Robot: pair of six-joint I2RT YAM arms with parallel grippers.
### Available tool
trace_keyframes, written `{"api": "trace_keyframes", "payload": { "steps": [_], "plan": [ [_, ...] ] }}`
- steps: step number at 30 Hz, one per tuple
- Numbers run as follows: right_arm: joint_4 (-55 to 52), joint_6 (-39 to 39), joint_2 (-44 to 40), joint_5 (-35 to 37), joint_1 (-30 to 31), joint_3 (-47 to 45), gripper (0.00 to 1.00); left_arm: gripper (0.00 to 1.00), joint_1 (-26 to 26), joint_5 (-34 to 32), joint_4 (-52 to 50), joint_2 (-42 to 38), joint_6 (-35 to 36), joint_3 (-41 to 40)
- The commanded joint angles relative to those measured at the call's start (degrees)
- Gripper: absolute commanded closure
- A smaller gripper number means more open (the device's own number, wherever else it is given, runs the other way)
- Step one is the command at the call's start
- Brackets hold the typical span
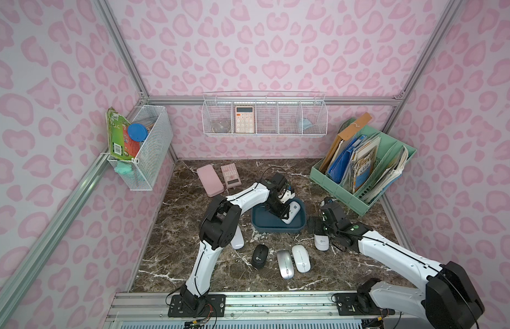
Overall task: Take out the mouse from the storage box
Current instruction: Pick up the mouse from the storage box.
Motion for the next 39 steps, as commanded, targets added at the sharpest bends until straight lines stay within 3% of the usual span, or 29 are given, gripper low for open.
{"api": "trace_keyframes", "payload": {
  "steps": [1, 14, 29, 34, 39],
  "plan": [
    [0.4, -0.5, 0.5, 0.2, 0.0, 0.5, 0.03, 0.59, 0.0, -2.7, 0.5, -0.1, -0.8, -0.8],
    [-0.1, -0.8, 1.0, 0.3, 0.0, 0.4, 0.03, 0.27, 0.1, -0.2, 6.8, 3.5, -7.6, 3.8],
    [-0.3, -1.0, 0.6, 0.5, -0.1, 0.3, 0.03, 0.32, -0.3, -0.8, 2.1, 2.3, -4.3, -0.4],
    [-0.3, -1.0, 0.8, 0.2, 0.0, 0.5, 0.03, 0.17, -0.6, -1.5, -0.5, 0.5, -2.5, -2.5],
    [-0.2, -0.9, 0.8, 0.2, 0.0, 0.3, 0.03, 0.31, -0.8, -0.4, 0.6, 0.8, -3.0, -2.9]
  ]
}}
